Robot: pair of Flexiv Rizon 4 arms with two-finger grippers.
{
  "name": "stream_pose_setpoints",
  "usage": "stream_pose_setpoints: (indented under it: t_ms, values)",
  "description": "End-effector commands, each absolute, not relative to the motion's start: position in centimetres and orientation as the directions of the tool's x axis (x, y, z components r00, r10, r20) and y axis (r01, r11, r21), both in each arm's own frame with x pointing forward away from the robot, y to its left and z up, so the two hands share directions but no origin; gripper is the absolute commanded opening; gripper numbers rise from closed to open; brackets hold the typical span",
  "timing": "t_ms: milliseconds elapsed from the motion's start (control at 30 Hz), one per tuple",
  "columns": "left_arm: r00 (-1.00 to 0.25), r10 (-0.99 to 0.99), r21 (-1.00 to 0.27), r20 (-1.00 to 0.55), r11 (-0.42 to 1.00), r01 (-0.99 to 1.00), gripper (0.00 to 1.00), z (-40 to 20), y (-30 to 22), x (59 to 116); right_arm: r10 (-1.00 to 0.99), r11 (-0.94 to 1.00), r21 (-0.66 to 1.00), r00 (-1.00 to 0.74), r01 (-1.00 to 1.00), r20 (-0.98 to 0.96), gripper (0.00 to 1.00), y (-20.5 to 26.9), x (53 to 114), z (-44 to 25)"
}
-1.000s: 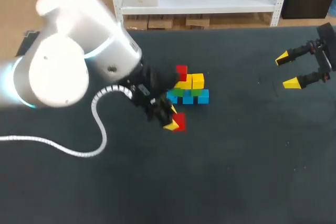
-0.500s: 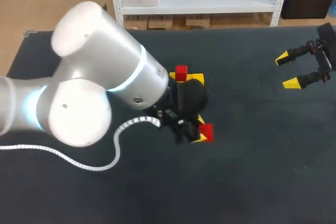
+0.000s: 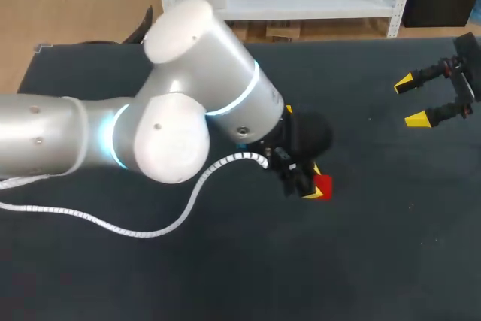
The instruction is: Place the blue cubes, place green cubes on the blue cubes, place the yellow cubes on the green cubes, then place the red cubes on the yellow cubes, and place purple cube on the red cubes.
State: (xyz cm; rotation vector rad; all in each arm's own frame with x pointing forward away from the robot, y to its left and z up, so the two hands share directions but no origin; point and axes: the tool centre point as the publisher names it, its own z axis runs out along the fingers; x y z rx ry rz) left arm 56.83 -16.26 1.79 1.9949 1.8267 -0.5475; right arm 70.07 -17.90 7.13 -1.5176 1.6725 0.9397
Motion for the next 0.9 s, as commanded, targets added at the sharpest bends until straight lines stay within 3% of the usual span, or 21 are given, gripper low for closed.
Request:
stream_pose_setpoints:
  t_ms: [33, 167, 267, 367, 400, 433, 500, 900]
  values:
    - [0.096, 0.856, 0.012, -0.507, -0.104, 0.994, 0.0, 0.5, -17.7, 57.7, -0.503, 0.058, 0.066, -0.086, -0.996, -0.86, 1.0, -17.9, 70.1, 7.1]
    - [0.1, 0.859, 0.02, -0.502, -0.104, 0.994, 0.0, -0.1, -17.7, 58.0, -0.503, 0.058, 0.066, -0.086, -0.996, -0.86, 1.0, -17.9, 70.1, 7.1]
    - [0.1, 0.86, 0.021, -0.5, -0.104, 0.994, 0.13, -0.2, -17.6, 58.0, -0.503, 0.058, 0.066, -0.086, -0.996, -0.86, 1.0, -17.9, 70.1, 7.1]
    - [0.103, 0.863, 0.017, -0.494, -0.11, 0.994, 0.48, -0.3, -17.6, 58.1, -0.503, 0.058, 0.066, -0.086, -0.996, -0.86, 1.0, -17.9, 70.1, 7.1]
    - [0.099, 0.864, 0.014, -0.494, -0.106, 0.994, 0.73, -0.3, -17.6, 58.1, -0.503, 0.058, 0.066, -0.086, -0.996, -0.86, 1.0, -17.9, 70.1, 7.1]
    - [0.094, 0.865, 0.009, -0.492, -0.102, 0.995, 0.86, -0.3, -17.5, 58.2, -0.503, 0.058, 0.066, -0.086, -0.996, -0.86, 1.0, -17.9, 70.1, 7.1]
    - [0.087, 0.867, 0.003, -0.491, -0.098, 0.995, 1.0, -0.1, -17.4, 58.2, -0.503, 0.058, 0.066, -0.086, -0.996, -0.86, 1.0, -17.9, 70.1, 7.1]
    - [0.045, 0.845, 0.079, -0.532, -0.003, 0.997, 1.0, 8.0, -14.8, 54.5, -0.503, 0.058, 0.066, -0.086, -0.996, -0.86, 1.0, -17.9, 70.1, 7.1]
